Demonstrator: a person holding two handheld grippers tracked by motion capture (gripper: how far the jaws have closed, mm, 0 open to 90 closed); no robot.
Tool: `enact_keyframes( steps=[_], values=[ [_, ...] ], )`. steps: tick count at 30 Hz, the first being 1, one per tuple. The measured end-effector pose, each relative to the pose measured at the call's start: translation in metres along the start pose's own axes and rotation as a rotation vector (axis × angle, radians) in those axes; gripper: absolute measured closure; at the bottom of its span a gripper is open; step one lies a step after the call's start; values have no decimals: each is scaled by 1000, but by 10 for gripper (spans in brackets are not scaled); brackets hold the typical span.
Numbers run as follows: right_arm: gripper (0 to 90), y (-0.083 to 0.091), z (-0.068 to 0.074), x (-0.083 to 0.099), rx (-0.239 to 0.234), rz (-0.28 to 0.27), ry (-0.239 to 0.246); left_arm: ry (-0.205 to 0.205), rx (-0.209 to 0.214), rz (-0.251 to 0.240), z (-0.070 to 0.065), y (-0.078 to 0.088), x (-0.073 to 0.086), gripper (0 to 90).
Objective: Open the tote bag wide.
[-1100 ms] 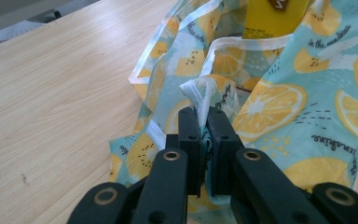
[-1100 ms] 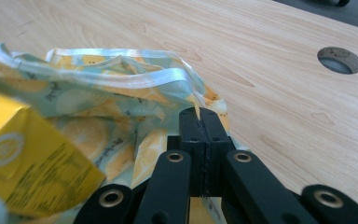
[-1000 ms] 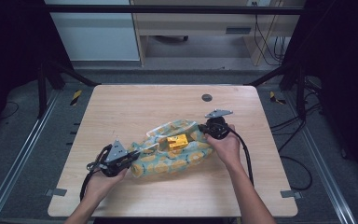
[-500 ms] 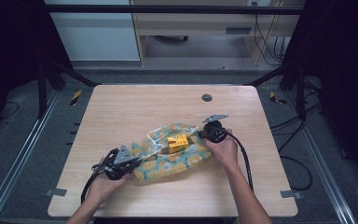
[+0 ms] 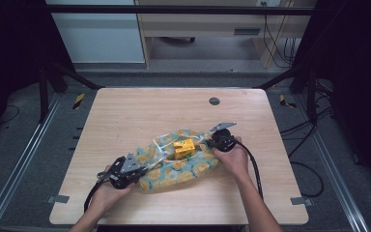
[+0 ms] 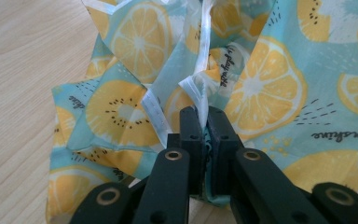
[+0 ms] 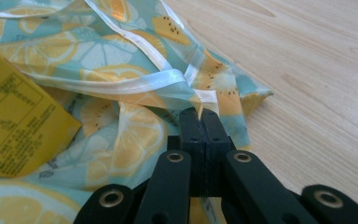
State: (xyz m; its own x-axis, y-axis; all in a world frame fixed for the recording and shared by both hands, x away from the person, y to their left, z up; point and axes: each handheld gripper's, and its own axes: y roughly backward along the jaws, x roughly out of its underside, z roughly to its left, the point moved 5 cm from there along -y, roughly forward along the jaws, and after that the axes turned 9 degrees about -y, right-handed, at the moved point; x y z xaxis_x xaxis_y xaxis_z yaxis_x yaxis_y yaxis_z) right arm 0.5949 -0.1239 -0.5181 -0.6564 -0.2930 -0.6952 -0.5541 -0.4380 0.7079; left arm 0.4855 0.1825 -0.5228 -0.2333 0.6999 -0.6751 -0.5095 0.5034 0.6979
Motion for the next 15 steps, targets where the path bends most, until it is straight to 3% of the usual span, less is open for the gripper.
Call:
enact_keyframes(
  steps=[15],
  values=[
    [889, -1, 1, 4, 23, 42, 39, -28, 15, 29, -8, -3, 2, 866]
  ],
)
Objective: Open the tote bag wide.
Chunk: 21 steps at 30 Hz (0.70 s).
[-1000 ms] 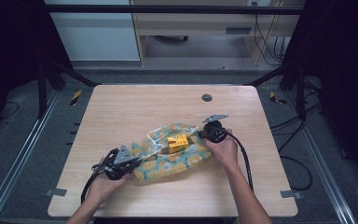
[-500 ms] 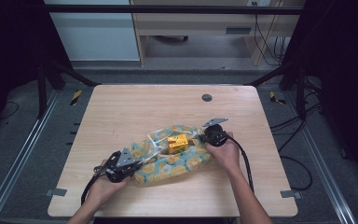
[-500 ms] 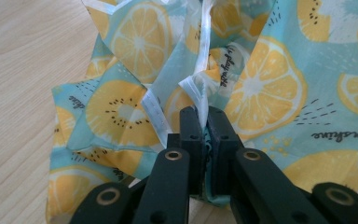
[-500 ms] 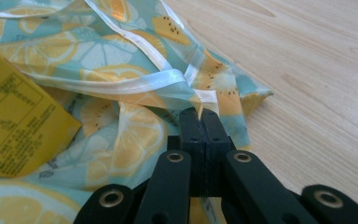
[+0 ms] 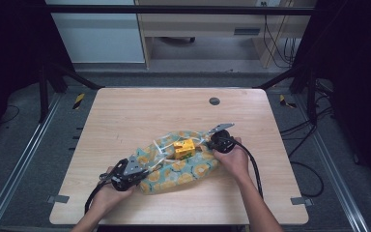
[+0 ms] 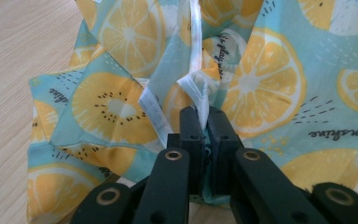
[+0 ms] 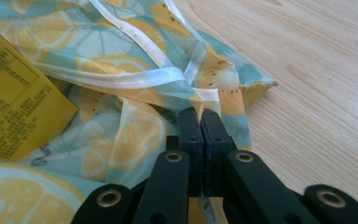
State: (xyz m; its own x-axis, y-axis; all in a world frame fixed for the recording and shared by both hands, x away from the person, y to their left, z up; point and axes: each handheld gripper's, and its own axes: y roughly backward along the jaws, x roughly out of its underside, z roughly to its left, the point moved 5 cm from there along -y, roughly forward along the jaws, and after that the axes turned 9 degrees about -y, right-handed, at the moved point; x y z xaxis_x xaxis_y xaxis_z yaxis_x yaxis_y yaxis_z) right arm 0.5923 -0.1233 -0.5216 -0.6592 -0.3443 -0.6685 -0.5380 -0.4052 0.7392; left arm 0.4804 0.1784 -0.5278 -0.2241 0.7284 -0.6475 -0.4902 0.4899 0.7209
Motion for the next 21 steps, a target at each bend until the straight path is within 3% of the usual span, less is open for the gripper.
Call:
enact_keyframes(
  steps=[7, 13, 16, 21],
  values=[
    [857, -1, -1, 0, 23, 13, 19, -6, 7, 1, -3, 2, 0, 865],
    [738, 10, -5, -6, 24, -36, 1, -7, 9, 2, -3, 3, 0, 856],
    [661, 18, -7, -9, 17, -73, -19, 0, 1, -16, -1, 5, -1, 829],
    [524, 43, -4, -19, -12, -179, -45, 29, -49, -98, 4, 20, -7, 671]
  ],
)
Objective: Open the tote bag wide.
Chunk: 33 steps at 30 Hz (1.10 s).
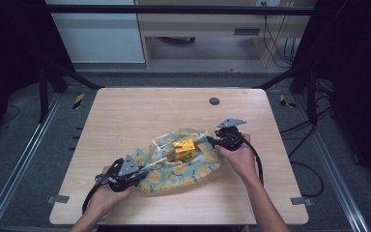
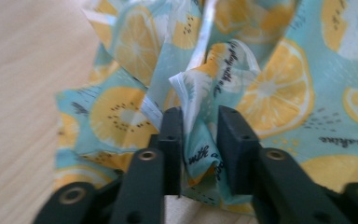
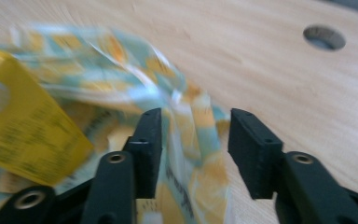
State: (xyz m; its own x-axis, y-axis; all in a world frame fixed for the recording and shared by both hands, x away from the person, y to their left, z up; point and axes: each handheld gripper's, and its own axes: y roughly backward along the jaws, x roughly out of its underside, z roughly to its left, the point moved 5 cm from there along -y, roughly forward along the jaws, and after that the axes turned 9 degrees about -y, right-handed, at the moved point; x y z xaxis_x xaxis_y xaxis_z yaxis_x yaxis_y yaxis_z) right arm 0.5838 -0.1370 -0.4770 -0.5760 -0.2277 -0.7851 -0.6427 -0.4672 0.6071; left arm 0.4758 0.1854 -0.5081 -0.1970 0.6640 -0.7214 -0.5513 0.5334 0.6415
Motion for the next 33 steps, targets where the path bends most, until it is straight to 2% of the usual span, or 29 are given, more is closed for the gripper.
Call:
enact_keyframes(
  steps=[4, 6, 10, 14, 15, 18, 21, 22, 23, 24, 27, 29, 33],
  values=[
    [439, 19, 6, -7, -16, -25, 14, 11, -24, -66, 4, 15, -9, 552],
    [400, 29, 12, -8, -39, -37, 22, 18, -33, -96, 7, 22, -16, 512],
    [354, 44, 27, 2, -81, -36, 51, 43, -31, -152, 16, 32, -32, 422],
    [313, 53, 43, 21, -120, -33, 77, 34, -36, -135, 23, 26, -42, 410],
    [299, 54, 46, 26, -126, -29, 82, 29, -16, -110, 26, 17, -47, 404],
    [250, 54, 53, 37, -136, -16, 111, 14, -12, -77, 30, -2, -56, 390],
    [214, 49, 59, 44, -138, 3, 146, 24, 7, -44, 35, -23, -61, 345],
    [212, 47, 60, 46, -135, 12, 153, 24, 7, -44, 35, -23, -61, 334],
    [219, 44, 60, 47, -131, 21, 161, 27, 8, -20, 37, -35, -62, 333],
    [243, 41, 60, 49, -125, 34, 168, 35, 16, -13, 37, -41, -62, 334],
    [459, 34, 58, 55, -130, 70, 176, 32, 38, 22, 35, -53, -59, 390],
    [618, 32, 56, 61, -127, 103, 189, 25, 40, 35, 34, -57, -57, 506],
    [829, 33, 55, 69, -130, 142, 210, 29, 33, 29, 34, -56, -53, 747]
  ],
)
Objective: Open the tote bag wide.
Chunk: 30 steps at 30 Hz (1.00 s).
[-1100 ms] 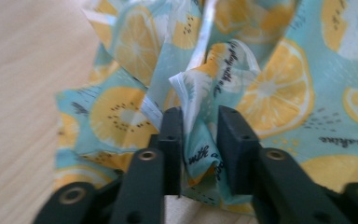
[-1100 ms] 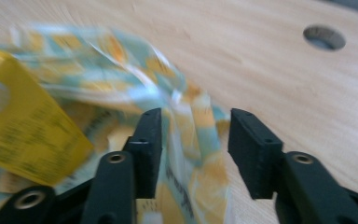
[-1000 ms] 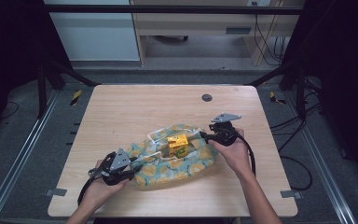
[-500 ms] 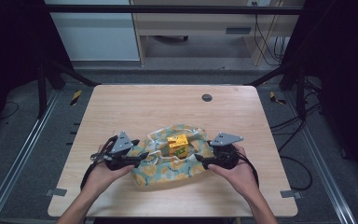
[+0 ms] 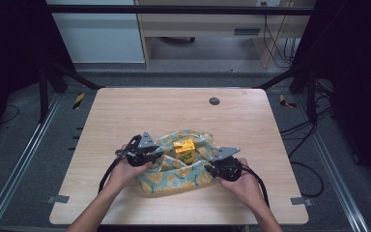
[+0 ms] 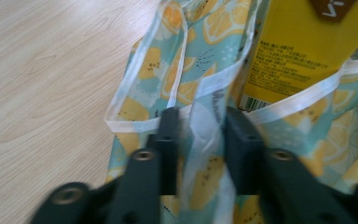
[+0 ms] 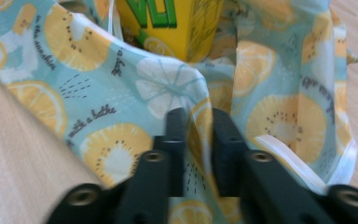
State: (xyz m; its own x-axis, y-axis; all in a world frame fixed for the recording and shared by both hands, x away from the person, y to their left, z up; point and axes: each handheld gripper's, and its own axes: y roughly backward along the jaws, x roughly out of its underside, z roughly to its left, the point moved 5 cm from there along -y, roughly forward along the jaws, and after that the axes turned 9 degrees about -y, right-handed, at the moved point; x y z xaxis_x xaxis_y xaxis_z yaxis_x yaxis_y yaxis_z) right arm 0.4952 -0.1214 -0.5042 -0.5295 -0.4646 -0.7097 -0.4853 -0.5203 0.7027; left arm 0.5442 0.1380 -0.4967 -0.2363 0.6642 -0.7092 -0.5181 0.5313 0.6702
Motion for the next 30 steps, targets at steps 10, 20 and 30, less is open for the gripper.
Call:
enact_keyframes(
  steps=[10, 20, 30],
  values=[
    [900, 2, -4, 23, -40, 27, 2, 55, -59, -22, 11, -2, 19, 886],
    [900, 0, -5, 36, -49, 66, 0, 47, -50, 21, 11, -11, 27, 890],
    [896, 5, -7, 42, -50, 61, -18, 69, -52, 34, 11, -10, 31, 879]
  ],
)
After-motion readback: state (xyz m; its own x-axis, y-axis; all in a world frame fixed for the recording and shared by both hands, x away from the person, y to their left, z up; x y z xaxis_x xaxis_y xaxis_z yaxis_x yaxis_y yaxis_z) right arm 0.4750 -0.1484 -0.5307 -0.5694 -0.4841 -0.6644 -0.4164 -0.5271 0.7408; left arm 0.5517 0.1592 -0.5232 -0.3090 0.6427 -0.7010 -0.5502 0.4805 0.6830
